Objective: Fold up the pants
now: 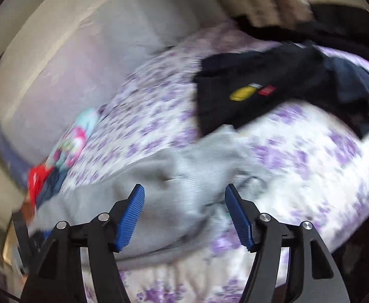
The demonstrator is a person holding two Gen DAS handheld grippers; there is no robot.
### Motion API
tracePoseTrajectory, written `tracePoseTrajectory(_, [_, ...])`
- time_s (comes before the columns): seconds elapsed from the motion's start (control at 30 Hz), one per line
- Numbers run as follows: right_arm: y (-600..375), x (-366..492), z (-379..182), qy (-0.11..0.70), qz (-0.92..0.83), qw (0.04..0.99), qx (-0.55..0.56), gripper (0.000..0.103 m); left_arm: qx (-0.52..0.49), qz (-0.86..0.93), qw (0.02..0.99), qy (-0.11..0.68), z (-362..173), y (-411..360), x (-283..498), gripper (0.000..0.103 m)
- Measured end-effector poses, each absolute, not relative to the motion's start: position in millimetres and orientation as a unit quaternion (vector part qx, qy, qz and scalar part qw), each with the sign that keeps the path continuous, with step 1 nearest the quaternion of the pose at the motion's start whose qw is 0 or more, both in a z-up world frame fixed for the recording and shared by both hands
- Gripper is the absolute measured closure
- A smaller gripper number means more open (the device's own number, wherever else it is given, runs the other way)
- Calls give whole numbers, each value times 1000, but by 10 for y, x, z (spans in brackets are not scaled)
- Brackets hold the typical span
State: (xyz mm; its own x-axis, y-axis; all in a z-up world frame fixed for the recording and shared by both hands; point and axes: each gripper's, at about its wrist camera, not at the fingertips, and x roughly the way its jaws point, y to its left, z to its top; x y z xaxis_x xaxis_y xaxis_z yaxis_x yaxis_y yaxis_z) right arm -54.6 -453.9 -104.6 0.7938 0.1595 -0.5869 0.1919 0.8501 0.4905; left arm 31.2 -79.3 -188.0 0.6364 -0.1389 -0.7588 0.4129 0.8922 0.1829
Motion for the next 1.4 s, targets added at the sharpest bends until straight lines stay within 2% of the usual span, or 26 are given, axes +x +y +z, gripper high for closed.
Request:
tracePoseTrajectory(0.13, [-4760,-478,-1306,360,-63,867,337,36,134,-171,885,413,-1886,-705,372,4])
tracePoseTrajectory(0.2, [-4775,-427,-1396,366,-57,857,359,31,139,-170,885,411,-1895,-714,359,4])
tracePoseTrajectory(0.3, [-4772,-320,-1397,367,-50,854,364,31,148,-166,886,406,-1899,-746,353,4])
tracePoseTrajectory(0.37, [-4765,-202,-1393,373,-45,853,361,42,143,-168,886,408,-1899,-747,357,4])
tracePoseTrajectory(0.43, [-4709,-78,-1314,372,-35,864,337,75,143,-167,886,409,-1893,-746,361,4])
tracePoseTrajectory(0.47, [-4688,-38,-1247,368,-38,873,317,83,143,-166,886,409,-1889,-753,360,4])
tracePoseTrajectory(0.53, [-4707,-14,-1031,341,-22,894,291,90,144,-167,885,410,-1865,-757,374,4])
tracePoseTrajectory(0.67, [-4842,-74,-826,284,12,911,300,90,137,-171,889,403,-1816,-797,357,4])
tracePoseTrajectory(0.73, [-4916,-19,-1075,311,-14,893,325,90,135,-170,888,405,-1882,-815,365,4])
tracePoseTrajectory(0.77, [-4947,25,-1291,341,-34,879,333,88,133,-171,889,404,-1903,-813,359,4])
tracePoseTrajectory(0.83, [-4961,-32,-1485,351,-49,878,323,77,130,-175,891,398,-1920,-786,339,4])
tracePoseTrajectory(0.87, [-4929,-76,-1439,347,-56,885,306,70,133,-178,890,398,-1914,-781,337,4])
tracePoseTrajectory(0.9, [-4875,-134,-1316,350,-78,892,276,59,135,-185,888,400,-1896,-764,341,4])
tracePoseTrajectory(1.03, [-4518,-443,-659,291,-118,934,170,56,127,-193,893,387,-1735,-603,337,4])
tracePoseTrajectory(1.1, [-4143,-532,-374,257,-94,955,112,49,124,-178,908,358,-1554,-397,297,4])
tracePoseTrajectory(1.3, [-2649,-274,-139,226,135,965,19,50,85,-77,934,340,-1202,582,401,4])
tracePoseTrajectory(1.4, [-1841,-74,-239,232,240,943,-19,55,62,2,918,392,-1402,1177,622,4])
